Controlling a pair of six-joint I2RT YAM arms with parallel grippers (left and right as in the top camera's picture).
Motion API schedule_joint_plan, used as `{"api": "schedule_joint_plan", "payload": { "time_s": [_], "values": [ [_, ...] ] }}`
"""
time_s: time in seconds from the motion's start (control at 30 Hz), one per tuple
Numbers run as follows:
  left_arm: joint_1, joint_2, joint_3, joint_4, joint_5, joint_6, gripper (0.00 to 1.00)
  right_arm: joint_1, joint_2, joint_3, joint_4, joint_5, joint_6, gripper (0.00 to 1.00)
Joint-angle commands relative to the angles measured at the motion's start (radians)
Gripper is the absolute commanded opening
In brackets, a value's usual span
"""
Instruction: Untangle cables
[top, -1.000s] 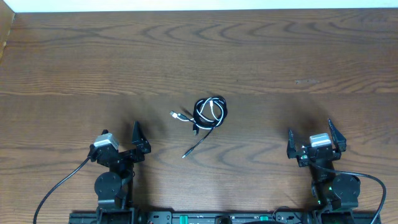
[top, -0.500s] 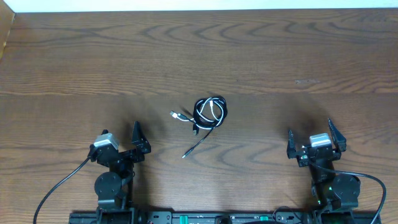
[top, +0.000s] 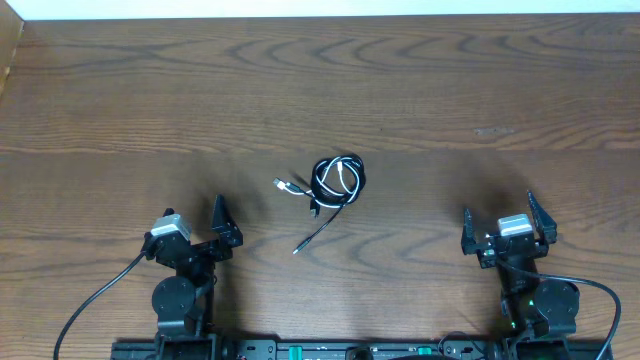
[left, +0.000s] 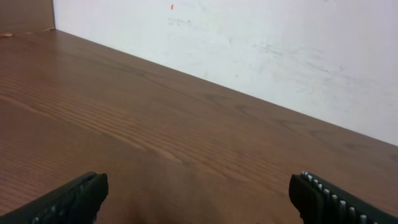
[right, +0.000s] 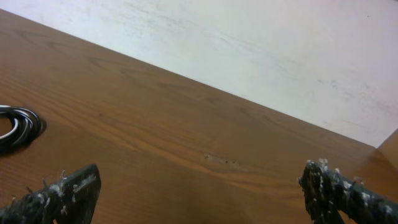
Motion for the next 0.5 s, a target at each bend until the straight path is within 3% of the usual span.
{"api": "schedule_joint_plan", "payload": {
  "time_s": [0.0,0.2,0.47],
  "values": [
    [0.003,0.002,-0.018,-0.040,-0.010,0.013,0.98,-0.002,-0.008,-0.001,-0.004,0.002,0.014,0.99],
    [0.003,0.002,-0.017,-0.036,0.004,0.013,0.98,-0.002,-0.008,-0.001,0.002,-0.044,0.082,0.99],
    [0.003,0.002,0.154,-0.051,0.202,0.013,0.98,-0.002,-0.008,0.031,0.066,-0.217,0.179,0.99]
  ]
}}
